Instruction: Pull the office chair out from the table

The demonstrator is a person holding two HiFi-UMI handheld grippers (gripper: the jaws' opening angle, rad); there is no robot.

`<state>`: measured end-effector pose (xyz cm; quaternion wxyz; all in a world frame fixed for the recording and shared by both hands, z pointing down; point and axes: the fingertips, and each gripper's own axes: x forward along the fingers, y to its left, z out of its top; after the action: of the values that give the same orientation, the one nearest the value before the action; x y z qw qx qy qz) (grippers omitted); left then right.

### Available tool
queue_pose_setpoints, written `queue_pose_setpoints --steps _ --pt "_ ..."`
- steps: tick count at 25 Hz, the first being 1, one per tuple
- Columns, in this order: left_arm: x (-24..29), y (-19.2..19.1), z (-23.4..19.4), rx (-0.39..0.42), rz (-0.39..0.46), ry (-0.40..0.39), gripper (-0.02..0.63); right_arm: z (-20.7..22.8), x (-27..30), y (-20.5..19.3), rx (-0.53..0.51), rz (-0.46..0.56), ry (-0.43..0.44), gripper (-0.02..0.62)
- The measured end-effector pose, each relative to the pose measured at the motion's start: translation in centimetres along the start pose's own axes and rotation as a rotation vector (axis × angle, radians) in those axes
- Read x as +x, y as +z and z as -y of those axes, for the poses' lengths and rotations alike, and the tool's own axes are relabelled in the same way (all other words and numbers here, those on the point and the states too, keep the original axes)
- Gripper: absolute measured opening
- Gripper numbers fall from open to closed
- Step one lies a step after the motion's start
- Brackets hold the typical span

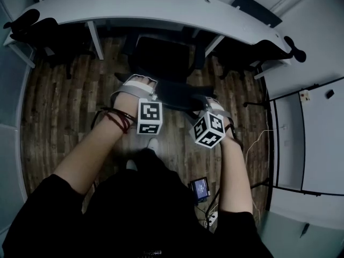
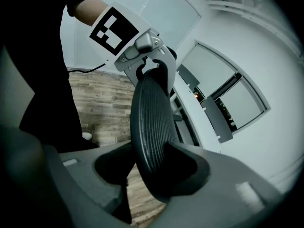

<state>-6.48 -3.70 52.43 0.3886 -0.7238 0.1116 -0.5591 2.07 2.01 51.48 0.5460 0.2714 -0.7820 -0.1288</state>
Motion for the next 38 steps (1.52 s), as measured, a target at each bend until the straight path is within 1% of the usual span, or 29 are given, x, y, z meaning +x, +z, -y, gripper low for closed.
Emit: queue_pose_setpoints --steps 2,6,10,13,15,17,19,20,21,22,23,24,25,26,27,28,29,30,31,32,33,34,35,36,38 --pt "-1.2 0.8 1.6 0.007 0.002 0.016 0.215 -1.9 -1.0 -0.2 -0.001 -0.001 0.000 0.206" --pt "-3.5 2.1 4.1 0.021 -0.002 0.017 0.207 -4.8 -2.9 -0.3 0.000 0.009 -0.005 0.206" --pt "-5.1 3.6 5.3 0.028 0.002 0.022 0.200 -6.5 -4.8 -0.8 -0.003 0.035 -0.004 0.206" --pt "-5.5 4.5 6.3 0.022 -0.001 0.000 0.245 -7.1 -5.7 -1.2 -0.010 0.049 -0.003 0.206" --pt "-5.8 5.2 6.4 0.002 -0.004 -0.009 0.225 -7.3 -6.2 -1.7 -0.014 0.050 0.004 0.206" --pt "-6.2 5.9 6.6 -0.014 -0.003 -0.020 0.220 -7.6 -6.8 -2.1 -0.019 0.055 0.007 0.206" --pt "-6.7 6.6 7.3 -0.024 0.008 -0.049 0.241 -8.0 -7.3 -2.5 -0.031 0.056 0.007 0.206" --pt "-7.1 7.0 7.8 -0.032 0.026 -0.080 0.255 -8.2 -7.7 -2.6 -0.032 0.057 0.010 0.206" --pt "-7.8 7.5 8.4 -0.050 0.059 -0.122 0.280 -8.4 -8.3 -2.6 -0.027 0.062 0.013 0.206" --pt "-9.1 8.2 8.6 -0.082 0.109 -0.162 0.321 -8.6 -9.5 -2.2 -0.016 0.077 0.010 0.206" --pt "-11.0 8.9 8.3 -0.130 0.175 -0.185 0.322 -8.7 -11.2 -1.3 0.001 0.112 -0.006 0.206" --pt "-13.5 9.8 7.4 -0.192 0.254 -0.184 0.259 -8.4 -13.4 0.1 0.037 0.178 -0.033 0.206" --pt "-16.1 10.7 6.1 -0.273 0.343 -0.160 0.150 -7.7 -16.0 1.8 0.105 0.281 -0.065 0.206" --pt "-18.7 11.4 4.4 -0.384 0.441 -0.118 0.110 -6.7 -18.7 3.5 0.211 0.417 -0.095 0.199" --pt "-21.0 11.9 2.4 -0.531 0.551 -0.067 0.074 -5.5 -21.2 4.8 0.351 0.565 -0.120 0.151" --pt "-23.1 12.1 0.4 -0.710 0.668 -0.016 0.020 -4.2 -23.3 5.5 0.505 0.694 -0.138 0.041" --pt "-24.9 12.0 -1.5 -0.906 0.788 0.025 0.006 -3.0 -24.9 5.6 0.640 0.787 -0.149 0.002" --pt "-26.4 11.7 -3.0 -1.094 0.899 0.052 0.006 -2.1 -26.1 5.2 0.738 0.853 -0.157 0.002" --pt "-27.5 11.3 -4.1 -1.251 0.995 0.062 0.006 -1.3 -26.9 4.7 0.809 0.906 -0.160 0.001" --pt "-28.3 11.1 -4.6 -1.369 1.075 0.057 0.006 -0.7 -27.4 4.3 0.863 0.956 -0.155 0.000" --pt "-28.8 11.0 -4.8 -1.452 1.141 0.040 0.006 -0.4 -27.9 4.0 0.905 1.000 -0.143 0.000" --pt "-29.1 11.0 -4.8 -1.508 1.193 0.018 0.006 -0.1 -28.2 3.9 0.934 1.035 -0.126 0.000" --pt "-29.3 11.1 -4.7 -1.540 1.230 0.002 0.006 0.0 -28.4 3.9 0.950 1.060 -0.110 0.000" --pt "-29.6 11.3 -4.7 -1.552 1.251 -0.004 0.006 0.0 -28.6 3.8 0.956 1.076 -0.099 0.000" --pt "-30.4 11.3 -4.8 -1.537 1.262 0.013 0.006 -0.1 -29.2 3.8 0.952 1.094 -0.088 0.000"
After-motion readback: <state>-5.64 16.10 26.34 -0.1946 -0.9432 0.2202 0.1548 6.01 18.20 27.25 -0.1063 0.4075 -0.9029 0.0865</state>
